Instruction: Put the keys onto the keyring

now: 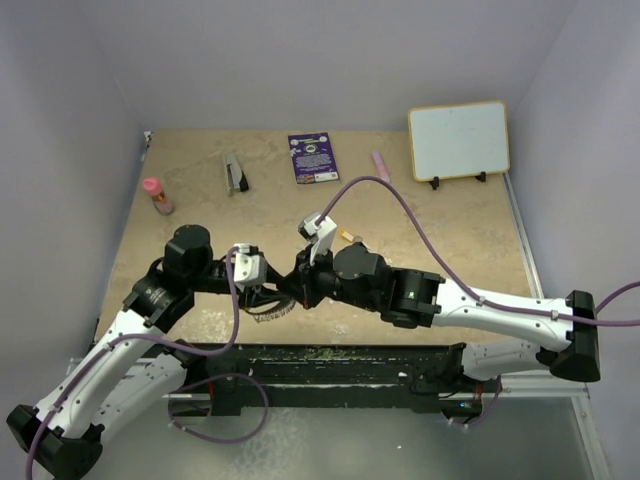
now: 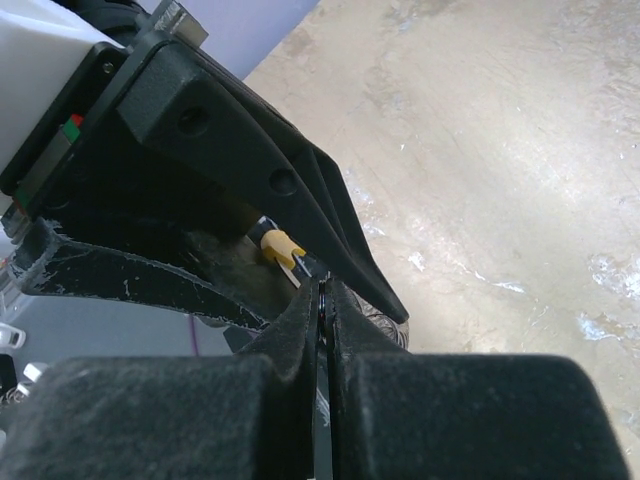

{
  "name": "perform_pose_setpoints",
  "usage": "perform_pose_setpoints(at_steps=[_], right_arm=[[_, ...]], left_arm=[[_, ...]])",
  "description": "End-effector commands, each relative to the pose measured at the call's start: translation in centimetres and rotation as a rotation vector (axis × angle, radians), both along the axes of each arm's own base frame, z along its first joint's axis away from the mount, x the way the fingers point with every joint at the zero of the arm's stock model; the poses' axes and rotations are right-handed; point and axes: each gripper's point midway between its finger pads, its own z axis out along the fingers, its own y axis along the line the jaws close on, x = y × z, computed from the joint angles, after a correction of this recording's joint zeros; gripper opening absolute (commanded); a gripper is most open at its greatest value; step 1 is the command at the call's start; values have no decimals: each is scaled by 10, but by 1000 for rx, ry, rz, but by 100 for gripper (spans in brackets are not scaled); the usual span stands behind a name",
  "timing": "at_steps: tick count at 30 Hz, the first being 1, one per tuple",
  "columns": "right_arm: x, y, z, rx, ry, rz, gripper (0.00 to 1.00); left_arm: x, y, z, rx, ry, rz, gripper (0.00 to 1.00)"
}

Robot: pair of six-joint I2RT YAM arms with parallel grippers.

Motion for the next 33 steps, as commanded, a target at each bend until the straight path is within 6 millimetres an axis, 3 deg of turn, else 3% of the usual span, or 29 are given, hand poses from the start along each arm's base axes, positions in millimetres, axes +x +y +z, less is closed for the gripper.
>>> perform_pose_setpoints(at_steps=[1, 7, 13, 17, 19, 23, 29, 32, 33], right_arm=[[-4, 0, 38, 124, -38, 12, 0], [-7, -6, 45, 172, -67, 21, 0], [-15, -1, 46, 187, -80, 71, 0], [-17, 5, 41, 170, -84, 86, 0], [-18, 7, 43, 176, -90, 93, 0], [-20, 6, 47, 186, -101, 97, 0], [-23, 0, 49, 196, -105, 99, 0], [-24, -4, 58, 226, -113, 97, 0], [-24, -5, 48, 211, -107, 95, 0]], left_arm=[[-5, -1, 9, -20, -50, -34, 38], [-7, 1, 10, -22, -56, -38, 39], [-9, -1, 15, -44, -59, -55, 32], [-9, -4, 26, -70, -60, -60, 42], [-13, -4, 28, -77, -50, -79, 43], [-17, -3, 26, -73, -34, -92, 30], [-16, -2, 24, -71, -31, -70, 19], [-14, -2, 22, -67, -30, -60, 19], [-14, -2, 22, -67, -30, -56, 18]])
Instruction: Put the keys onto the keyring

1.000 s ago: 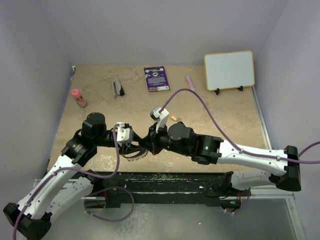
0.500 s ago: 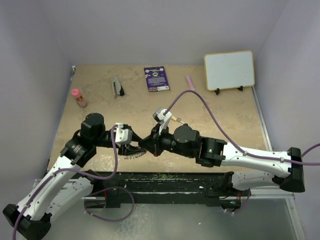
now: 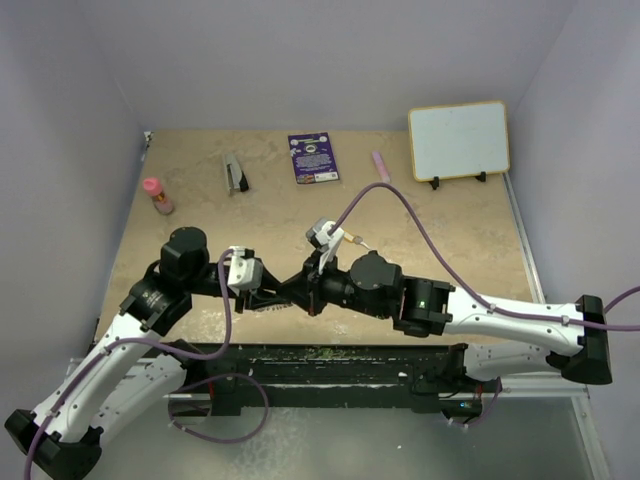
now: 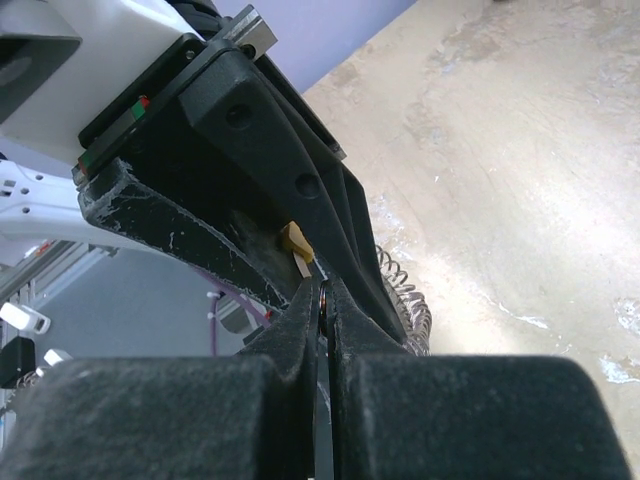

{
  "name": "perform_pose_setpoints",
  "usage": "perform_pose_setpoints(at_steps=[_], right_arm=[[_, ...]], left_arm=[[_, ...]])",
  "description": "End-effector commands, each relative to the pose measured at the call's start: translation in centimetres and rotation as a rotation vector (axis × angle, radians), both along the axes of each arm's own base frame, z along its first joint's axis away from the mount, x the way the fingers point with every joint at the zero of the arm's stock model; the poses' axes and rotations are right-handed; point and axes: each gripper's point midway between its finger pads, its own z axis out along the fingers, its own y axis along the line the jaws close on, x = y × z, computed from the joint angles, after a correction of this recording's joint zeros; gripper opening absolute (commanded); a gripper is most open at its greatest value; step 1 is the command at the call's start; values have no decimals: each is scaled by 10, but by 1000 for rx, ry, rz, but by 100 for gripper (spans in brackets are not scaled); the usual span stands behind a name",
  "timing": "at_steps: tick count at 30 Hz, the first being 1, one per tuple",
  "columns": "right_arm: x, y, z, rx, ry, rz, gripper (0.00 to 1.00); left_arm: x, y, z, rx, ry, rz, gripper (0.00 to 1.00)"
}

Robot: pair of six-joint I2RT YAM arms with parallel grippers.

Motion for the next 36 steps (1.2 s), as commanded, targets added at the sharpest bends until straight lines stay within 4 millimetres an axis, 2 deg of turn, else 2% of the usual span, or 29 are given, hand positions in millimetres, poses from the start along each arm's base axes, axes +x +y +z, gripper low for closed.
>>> perform_pose_setpoints(at_steps=[1, 3, 4, 11, 17, 29, 31, 33, 36], right_arm=[[-8, -6, 31, 126, -36, 22, 0], [-8, -9, 33, 143, -37, 19, 0], [-8, -10, 34, 152, -36, 17, 0], [-10, -6, 36, 204, -37, 29, 0], [-12, -1, 36, 202, -38, 44, 0], [-11, 0, 32, 196, -37, 39, 0], [-10, 0, 30, 192, -33, 37, 0], [-10, 0, 28, 190, -31, 35, 0], [-9, 0, 26, 184, -30, 28, 0]], left_arm=[[1, -2, 14, -35, -47, -3, 15], [4, -2, 17, -43, -39, 17, 5], [5, -3, 20, -48, -31, 26, 4], [1, -6, 39, -90, -28, 0, 3], [-2, -7, 36, -91, -3, -23, 10], [-18, -7, 41, -115, 31, -105, 12], [-20, -7, 42, -118, 37, -106, 10], [-19, -7, 40, -115, 48, -94, 3], [-14, -6, 39, -105, 61, -56, 3]])
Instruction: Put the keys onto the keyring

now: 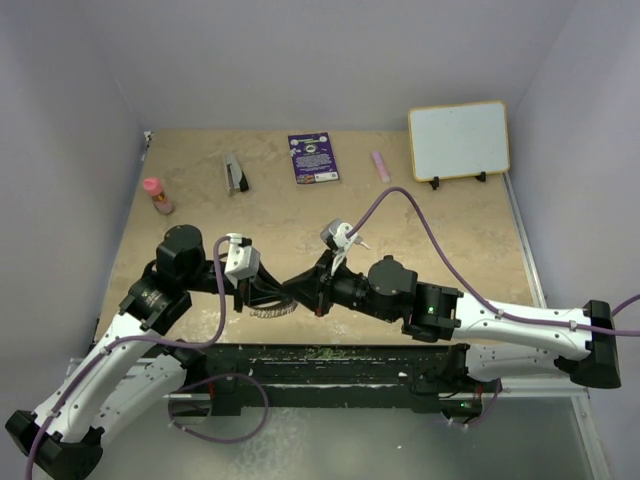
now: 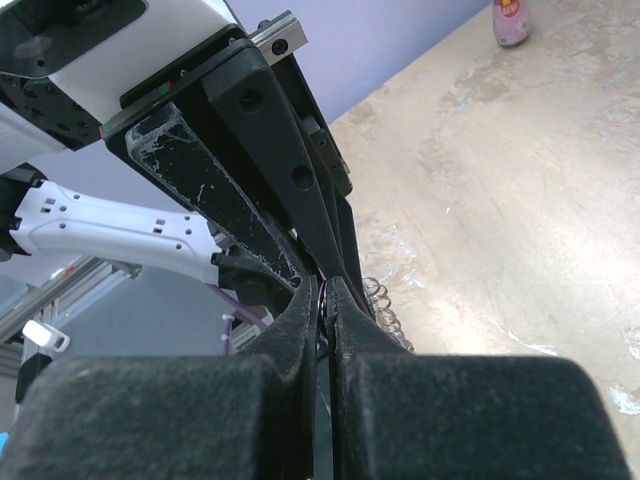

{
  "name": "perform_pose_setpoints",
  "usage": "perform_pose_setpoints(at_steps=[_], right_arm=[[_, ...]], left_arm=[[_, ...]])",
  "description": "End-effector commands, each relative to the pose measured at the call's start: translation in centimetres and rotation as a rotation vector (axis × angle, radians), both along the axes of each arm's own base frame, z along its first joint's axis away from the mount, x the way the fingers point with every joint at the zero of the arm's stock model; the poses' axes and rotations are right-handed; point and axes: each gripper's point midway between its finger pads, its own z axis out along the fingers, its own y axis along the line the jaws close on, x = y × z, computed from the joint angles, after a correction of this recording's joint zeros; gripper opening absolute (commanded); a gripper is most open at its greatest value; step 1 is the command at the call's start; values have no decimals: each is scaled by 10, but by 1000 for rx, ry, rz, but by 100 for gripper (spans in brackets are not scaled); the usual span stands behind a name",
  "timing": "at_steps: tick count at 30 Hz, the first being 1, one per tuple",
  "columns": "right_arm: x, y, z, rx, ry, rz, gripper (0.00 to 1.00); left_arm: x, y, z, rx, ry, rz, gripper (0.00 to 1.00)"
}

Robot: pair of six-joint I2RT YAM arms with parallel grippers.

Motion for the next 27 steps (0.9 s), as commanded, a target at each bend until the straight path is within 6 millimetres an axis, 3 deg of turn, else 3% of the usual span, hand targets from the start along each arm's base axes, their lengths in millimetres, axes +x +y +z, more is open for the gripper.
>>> perform_pose_setpoints(at_steps=[1, 6, 13, 20, 23, 27], right_arm=[[-4, 8, 12, 62, -2, 17, 0], [11, -5, 14, 51, -4, -85, 34], [27, -36, 30, 91, 3, -225, 57], [45, -76, 21, 52, -8, -383, 69], [54, -96, 3, -5, 8, -475, 69], [58, -105, -15, -79, 31, -504, 66]], left_arm=[[-5, -2, 24, -62, -70, -32, 3], [1, -1, 14, -47, -61, 14, 3], [4, 2, 4, -87, -41, 61, 3], [3, 9, 0, -122, -33, 100, 3], [5, 12, 2, -137, -54, 120, 3], [7, 14, 3, -139, -77, 139, 3]])
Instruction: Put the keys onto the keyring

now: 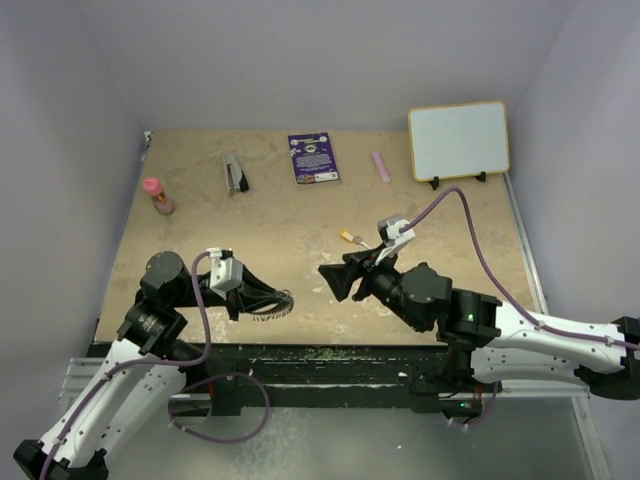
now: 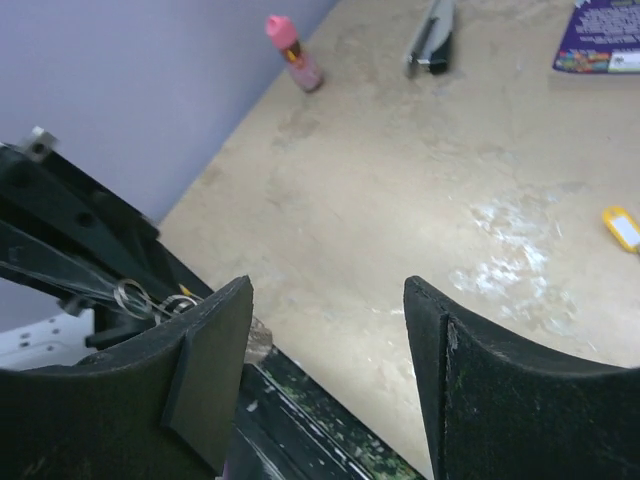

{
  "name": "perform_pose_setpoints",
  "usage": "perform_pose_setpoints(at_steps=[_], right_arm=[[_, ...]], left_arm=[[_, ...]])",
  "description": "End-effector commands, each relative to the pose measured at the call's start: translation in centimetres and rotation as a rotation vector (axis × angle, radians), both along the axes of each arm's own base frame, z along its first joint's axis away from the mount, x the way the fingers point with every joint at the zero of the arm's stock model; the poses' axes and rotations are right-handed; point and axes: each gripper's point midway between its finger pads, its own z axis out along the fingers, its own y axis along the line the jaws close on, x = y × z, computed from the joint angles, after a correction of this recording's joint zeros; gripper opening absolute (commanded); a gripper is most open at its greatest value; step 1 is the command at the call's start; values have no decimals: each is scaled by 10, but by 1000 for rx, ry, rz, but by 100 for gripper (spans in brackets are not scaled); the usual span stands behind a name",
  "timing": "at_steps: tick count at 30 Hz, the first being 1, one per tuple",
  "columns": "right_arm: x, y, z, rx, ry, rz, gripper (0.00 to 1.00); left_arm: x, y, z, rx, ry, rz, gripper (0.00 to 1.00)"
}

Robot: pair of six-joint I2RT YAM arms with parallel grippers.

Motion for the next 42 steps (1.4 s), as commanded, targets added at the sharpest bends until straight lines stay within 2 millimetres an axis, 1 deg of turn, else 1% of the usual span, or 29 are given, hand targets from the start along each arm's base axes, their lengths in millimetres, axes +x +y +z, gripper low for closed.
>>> perform_pose_setpoints(at_steps=[1, 5, 7, 9, 11, 12, 13, 14, 16, 18, 20, 21, 22, 24, 26, 29, 30, 32, 33, 35, 36, 37, 39, 42], right_arm=[[11, -16, -21, -71, 43, -88, 66], [11, -11, -26, -97, 45, -72, 62], [17, -16, -30, -116, 56, -101, 57], [32, -23, -38, -129, 100, -136, 52], [52, -30, -61, -166, 195, -130, 49], [58, -27, -79, -194, 255, -89, 49], [68, -33, -88, -205, 285, -99, 49], [80, -36, -105, -249, 319, -121, 49], [98, -45, -126, -336, 353, -182, 50], [116, -55, -143, -426, 378, -244, 52], [129, -56, -154, -487, 398, -246, 53], [134, -59, -163, -516, 411, -246, 52], [143, -61, -162, -527, 414, -255, 50], [156, -69, -170, -559, 433, -261, 48], [168, -79, -177, -584, 438, -275, 47], [183, -79, -184, -626, 397, -253, 46], [189, -77, -189, -663, 377, -233, 45], [201, -83, -200, -709, 380, -243, 45], [207, -86, -207, -720, 396, -244, 44], [216, -85, -217, -731, 418, -210, 41], [225, -79, -219, -721, 397, -199, 40], [230, -78, -222, -729, 390, -197, 40], [240, -82, -231, -768, 394, -219, 37], [251, -86, -241, -797, 405, -222, 32]], left_arm=[[6, 2, 14, -38, -68, 39, 3], [13, 5, 15, -39, -101, 86, 3], [14, 7, 20, -42, -127, 96, 3], [16, 9, 30, -33, -193, 107, 3], [22, 15, 40, 12, -283, 143, 3], [25, 19, 46, 48, -345, 156, 3], [29, 21, 47, 76, -405, 165, 3], [29, 25, 47, 114, -446, 165, 3], [39, 30, 44, 165, -508, 204, 3], [51, 34, 34, 206, -553, 238, 3], [62, 35, 25, 214, -573, 282, 3], [66, 36, 21, 213, -591, 293, 3], [70, 36, 17, 206, -605, 311, 3], [76, 35, 11, 192, -625, 336, 3], [75, 32, 5, 174, -622, 321, 3], [67, 28, -6, 151, -570, 285, 3], [66, 28, -9, 144, -551, 283, 3], [63, 28, -14, 137, -532, 274, 3], [62, 28, -11, 129, -527, 277, 3], [60, 28, -7, 120, -510, 274, 3], [60, 28, -8, 118, -504, 269, 3], [60, 27, -11, 118, -498, 265, 3], [61, 28, -15, 123, -492, 265, 3], [62, 29, -15, 123, -488, 273, 3]])
